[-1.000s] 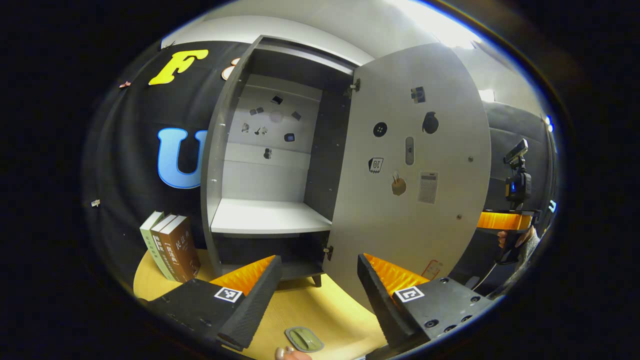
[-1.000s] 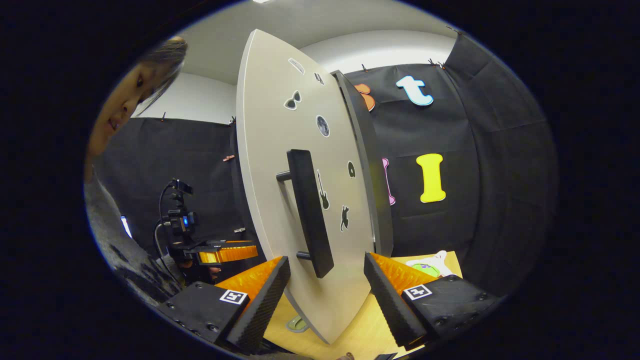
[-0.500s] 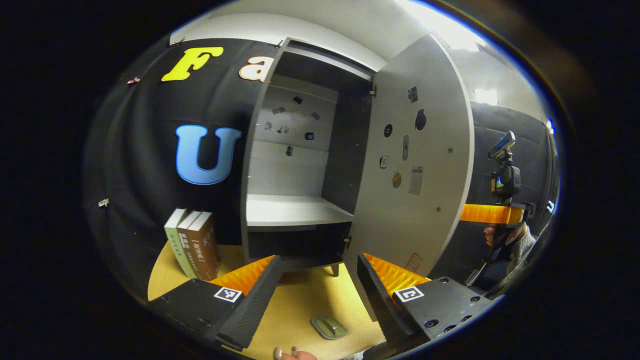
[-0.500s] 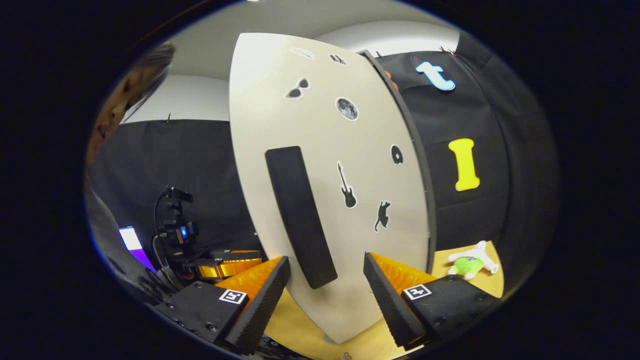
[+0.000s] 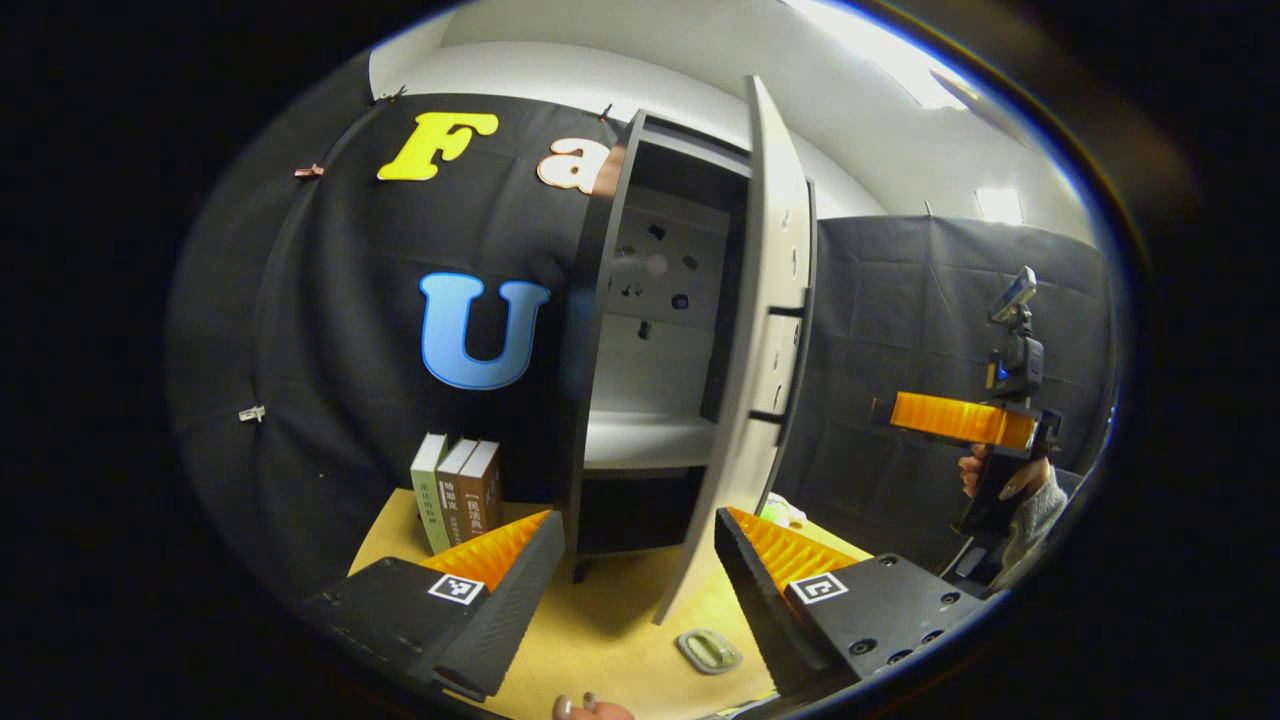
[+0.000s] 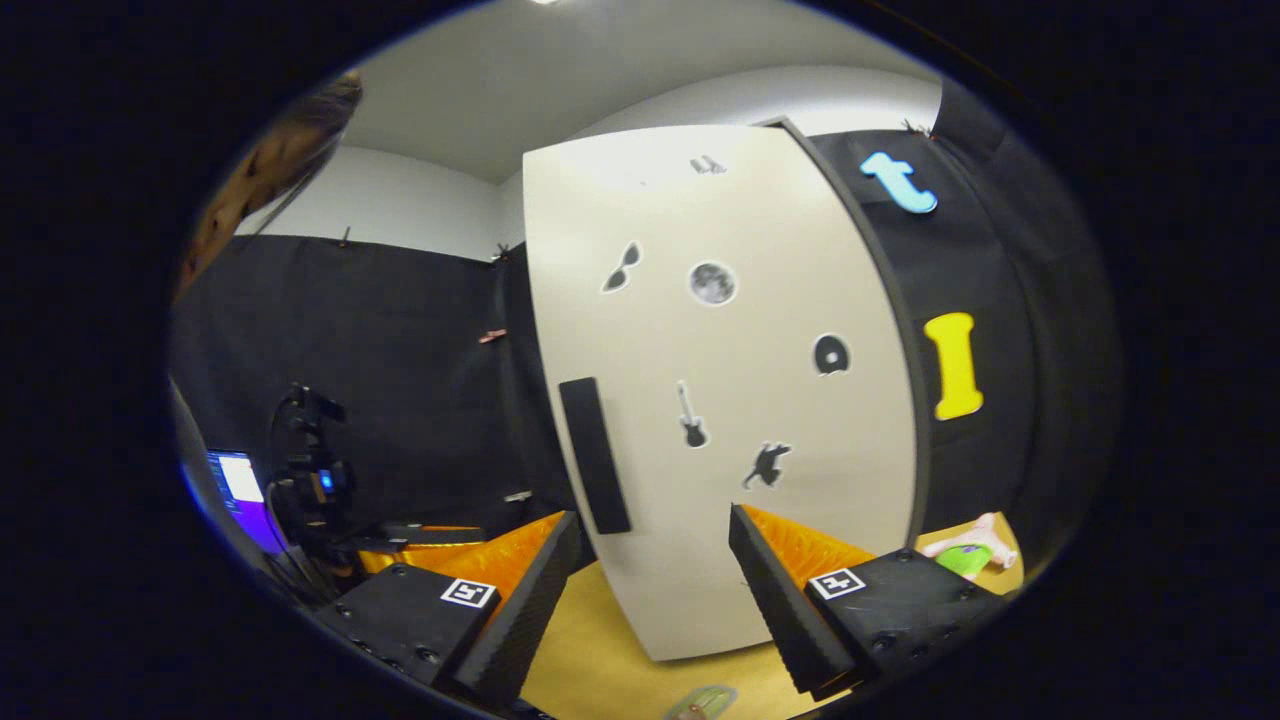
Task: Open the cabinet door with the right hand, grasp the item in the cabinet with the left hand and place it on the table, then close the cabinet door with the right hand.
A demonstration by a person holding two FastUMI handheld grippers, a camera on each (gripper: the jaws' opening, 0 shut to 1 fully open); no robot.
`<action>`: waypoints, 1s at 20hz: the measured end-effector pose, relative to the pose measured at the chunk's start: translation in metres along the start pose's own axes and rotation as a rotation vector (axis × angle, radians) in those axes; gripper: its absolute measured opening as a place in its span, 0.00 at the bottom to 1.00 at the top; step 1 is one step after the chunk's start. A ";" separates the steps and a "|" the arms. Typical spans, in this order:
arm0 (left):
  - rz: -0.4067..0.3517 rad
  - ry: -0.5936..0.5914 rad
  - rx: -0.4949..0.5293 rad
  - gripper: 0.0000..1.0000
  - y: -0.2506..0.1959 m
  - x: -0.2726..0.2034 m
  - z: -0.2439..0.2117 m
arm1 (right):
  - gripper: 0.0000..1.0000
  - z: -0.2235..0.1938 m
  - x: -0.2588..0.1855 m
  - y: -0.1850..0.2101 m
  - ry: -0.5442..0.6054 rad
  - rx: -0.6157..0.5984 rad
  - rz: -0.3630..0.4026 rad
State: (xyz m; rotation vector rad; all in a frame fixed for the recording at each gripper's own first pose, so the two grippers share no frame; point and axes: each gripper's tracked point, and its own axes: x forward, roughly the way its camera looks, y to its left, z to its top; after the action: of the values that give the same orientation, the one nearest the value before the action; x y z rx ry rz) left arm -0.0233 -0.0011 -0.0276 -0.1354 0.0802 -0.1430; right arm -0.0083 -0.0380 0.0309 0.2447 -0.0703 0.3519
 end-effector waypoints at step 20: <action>0.239 -0.140 0.054 0.95 -0.020 0.059 0.036 | 0.97 0.028 -0.007 -0.050 -0.092 -0.271 -0.356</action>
State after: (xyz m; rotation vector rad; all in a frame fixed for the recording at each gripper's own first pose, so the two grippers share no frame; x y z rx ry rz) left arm 0.0355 -0.0243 0.0066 -0.0811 -0.0476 0.1029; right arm 0.0018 -0.0926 0.0460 0.0024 -0.1611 -0.0248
